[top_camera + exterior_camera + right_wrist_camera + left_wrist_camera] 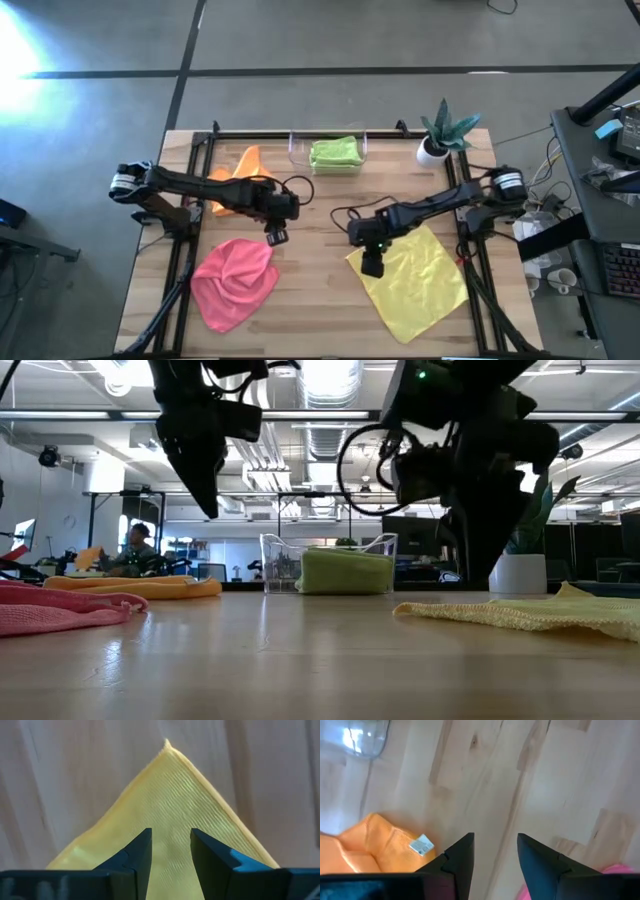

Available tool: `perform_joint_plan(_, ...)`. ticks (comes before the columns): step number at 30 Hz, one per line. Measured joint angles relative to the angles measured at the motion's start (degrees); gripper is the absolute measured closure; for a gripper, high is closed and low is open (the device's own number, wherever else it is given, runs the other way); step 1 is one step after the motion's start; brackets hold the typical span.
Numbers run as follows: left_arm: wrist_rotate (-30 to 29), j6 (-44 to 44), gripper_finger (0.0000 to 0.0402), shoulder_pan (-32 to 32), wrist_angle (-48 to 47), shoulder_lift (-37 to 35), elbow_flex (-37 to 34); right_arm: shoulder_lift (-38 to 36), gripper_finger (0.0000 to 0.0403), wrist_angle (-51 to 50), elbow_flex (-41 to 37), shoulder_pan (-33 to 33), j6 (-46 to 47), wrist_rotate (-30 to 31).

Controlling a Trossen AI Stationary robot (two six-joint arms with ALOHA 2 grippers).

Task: Fold microfiber towels
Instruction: Fold the yellow microfiber towel on the table

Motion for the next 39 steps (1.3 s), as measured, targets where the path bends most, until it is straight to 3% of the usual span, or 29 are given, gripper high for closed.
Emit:
perform_joint_plan(13, -0.06, 7.18, 0.0267, 0.04, 0.31, 0.0, 0.0, 14.46, 0.0278, -0.24, 13.98, -5.19, 0.02, -0.19)
perform_joint_plan(18, -0.4, 11.3, 0.0267, 0.04, 0.59, 0.0, 0.0, 17.45, 0.0278, -0.22, 19.28, -10.15, 1.72, 6.33)
perform_joint_plan(24, -1.11, 15.35, 0.0267, 0.04, 0.66, 0.09, 0.0, 21.49, 0.0278, -0.64, 26.58, -16.05, 11.05, 10.37)
perform_joint_plan(32, -2.55, 21.49, 0.0267, 0.04, 0.34, 0.09, 0.0, 19.4, 0.0278, -0.82, 30.69, -17.68, 9.04, 13.64)
perform_joint_plan(39, -2.75, 23.5, 0.0267, 0.07, 4.39, 0.04, 0.0, 11.82, 0.0278, -9.57, 29.51, -15.49, 3.57, 13.9)
